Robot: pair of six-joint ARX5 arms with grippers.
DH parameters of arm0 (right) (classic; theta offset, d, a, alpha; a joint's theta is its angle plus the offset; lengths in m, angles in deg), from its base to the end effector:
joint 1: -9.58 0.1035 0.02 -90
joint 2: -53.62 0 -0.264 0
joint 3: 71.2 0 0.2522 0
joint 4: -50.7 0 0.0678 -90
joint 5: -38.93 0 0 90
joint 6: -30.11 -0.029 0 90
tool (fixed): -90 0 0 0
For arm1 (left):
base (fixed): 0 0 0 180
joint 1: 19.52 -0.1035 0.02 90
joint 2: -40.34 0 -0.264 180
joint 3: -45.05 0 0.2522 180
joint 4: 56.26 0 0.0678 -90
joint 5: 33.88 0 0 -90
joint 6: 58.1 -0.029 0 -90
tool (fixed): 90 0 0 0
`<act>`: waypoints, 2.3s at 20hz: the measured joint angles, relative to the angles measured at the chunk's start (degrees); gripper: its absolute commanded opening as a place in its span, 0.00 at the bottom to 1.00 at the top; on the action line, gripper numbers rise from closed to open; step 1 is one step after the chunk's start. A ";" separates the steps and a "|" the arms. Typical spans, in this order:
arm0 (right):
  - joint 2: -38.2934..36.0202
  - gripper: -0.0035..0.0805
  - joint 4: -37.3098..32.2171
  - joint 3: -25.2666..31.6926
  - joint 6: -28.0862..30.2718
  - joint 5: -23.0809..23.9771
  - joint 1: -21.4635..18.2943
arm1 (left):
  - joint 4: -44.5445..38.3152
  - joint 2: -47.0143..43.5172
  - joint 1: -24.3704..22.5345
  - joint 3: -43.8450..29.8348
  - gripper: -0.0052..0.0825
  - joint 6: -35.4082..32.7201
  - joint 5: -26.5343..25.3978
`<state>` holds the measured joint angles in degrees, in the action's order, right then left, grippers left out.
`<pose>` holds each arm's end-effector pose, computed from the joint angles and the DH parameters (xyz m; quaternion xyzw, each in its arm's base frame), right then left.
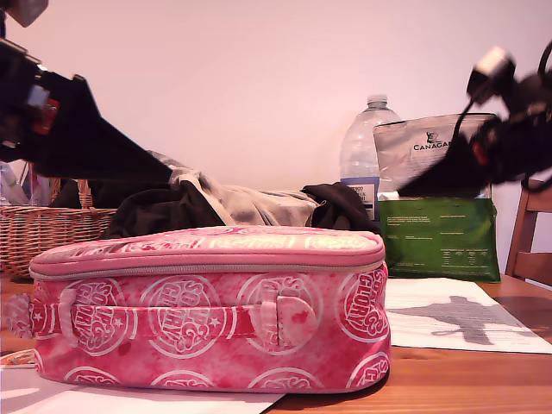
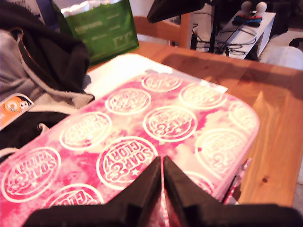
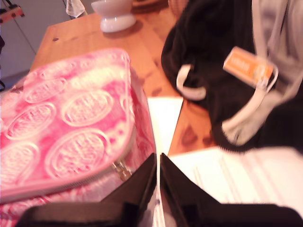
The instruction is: Open the zipper in the zip bag in front of you
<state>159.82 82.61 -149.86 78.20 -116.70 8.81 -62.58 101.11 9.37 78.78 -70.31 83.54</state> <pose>0.3581 0.0216 0.1717 -0.0507 0.1891 0.5943 0.7800 0.1715 -0.1099 0.1861 0.0945 0.1294 -0.4807 0.8621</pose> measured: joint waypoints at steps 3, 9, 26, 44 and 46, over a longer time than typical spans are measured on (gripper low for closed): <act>3.87 0.03 1.07 -0.70 -3.37 0.02 0.00 | -1.66 3.34 0.00 0.00 0.04 0.00 0.02; 5.57 0.22 2.12 -1.27 -16.87 -1.03 0.07 | -1.57 5.44 0.00 0.68 0.04 0.04 0.02; 9.40 0.32 2.34 -2.16 -29.07 -4.00 3.76 | 0.02 5.42 0.00 3.72 0.04 0.04 0.02; 9.42 0.29 6.54 -2.34 -22.49 0.87 3.82 | 0.85 5.42 0.00 3.72 0.04 0.04 -0.11; 9.42 0.29 6.08 -2.34 -20.85 3.65 3.82 | 0.96 5.42 0.00 3.72 0.04 0.04 -0.13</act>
<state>169.24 88.69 -152.20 57.35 -113.05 12.63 -61.61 106.53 9.37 82.50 -70.27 83.41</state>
